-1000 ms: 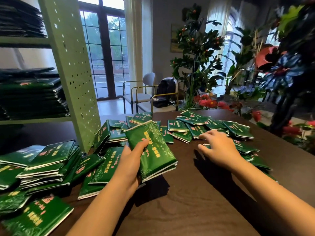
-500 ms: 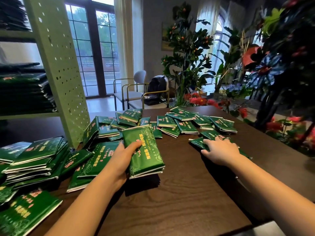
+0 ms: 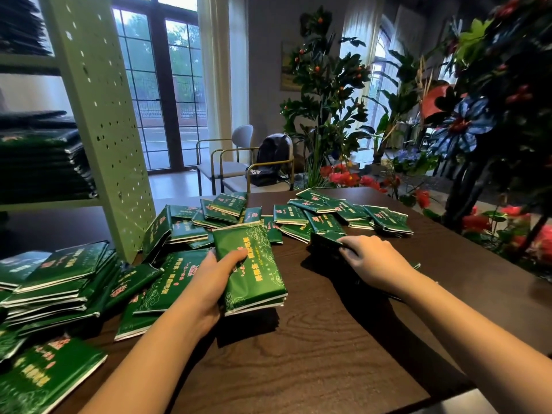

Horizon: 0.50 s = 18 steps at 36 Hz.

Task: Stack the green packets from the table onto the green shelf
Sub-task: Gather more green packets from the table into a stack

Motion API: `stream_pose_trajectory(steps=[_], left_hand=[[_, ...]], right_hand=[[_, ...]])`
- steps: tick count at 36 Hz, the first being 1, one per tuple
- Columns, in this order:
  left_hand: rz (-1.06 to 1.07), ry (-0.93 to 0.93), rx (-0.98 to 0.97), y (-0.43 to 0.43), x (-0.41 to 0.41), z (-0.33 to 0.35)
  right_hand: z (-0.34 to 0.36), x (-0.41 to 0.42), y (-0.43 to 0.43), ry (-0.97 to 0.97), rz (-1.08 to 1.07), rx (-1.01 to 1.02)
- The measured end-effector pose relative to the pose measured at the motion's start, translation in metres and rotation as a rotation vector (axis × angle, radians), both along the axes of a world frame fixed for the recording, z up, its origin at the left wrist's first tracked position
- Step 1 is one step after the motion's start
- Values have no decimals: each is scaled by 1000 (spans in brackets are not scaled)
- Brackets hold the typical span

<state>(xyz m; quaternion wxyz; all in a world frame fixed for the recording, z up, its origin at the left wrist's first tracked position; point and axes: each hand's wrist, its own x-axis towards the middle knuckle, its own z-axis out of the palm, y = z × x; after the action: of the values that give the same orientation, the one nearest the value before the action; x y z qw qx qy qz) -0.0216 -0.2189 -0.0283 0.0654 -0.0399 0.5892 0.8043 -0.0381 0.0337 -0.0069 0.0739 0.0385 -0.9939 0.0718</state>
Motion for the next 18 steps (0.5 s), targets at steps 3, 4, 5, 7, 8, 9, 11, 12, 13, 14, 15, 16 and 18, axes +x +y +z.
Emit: stream_pose_trajectory(steps=[3,4,5,7,8,9,11,12,13,14,15,16,18], left_hand=[[-1,-2,7,0,-1,-1],[5,-4,12,-1,-1,-1],[8,-5,19,-2,-1,-1],[15,-10,27,-2,-2,-2],[19,-13,28,-2,-2,-2],[23,-14,32,-1,-2,-1],[36,-26,43,-1,-1,0],[46,-36,50,-2,-2,0],[55,-45,50,-2,-2,1],[65,-50,40,-1,-2,1],[73,-48,29,-1,-2,1],[77,-46,22,-1,-3,1],[79,-30,-6,0,-1,1]], right_hand=[[5,2,-8,84,46,-124],[7,2,-11,126,60,-168],[7,1,-12,166,77,-218],[8,0,-16,225,106,-344],[8,0,-19,241,118,-407],[9,1,-22,248,135,-471],[11,2,-29,212,162,-640],[12,4,-33,177,168,-749],[12,6,-38,145,169,-863],[13,8,-42,119,172,-958],[12,9,-46,94,173,-1031],[13,11,-50,70,189,-1089],[14,15,-59,22,235,-1208]])
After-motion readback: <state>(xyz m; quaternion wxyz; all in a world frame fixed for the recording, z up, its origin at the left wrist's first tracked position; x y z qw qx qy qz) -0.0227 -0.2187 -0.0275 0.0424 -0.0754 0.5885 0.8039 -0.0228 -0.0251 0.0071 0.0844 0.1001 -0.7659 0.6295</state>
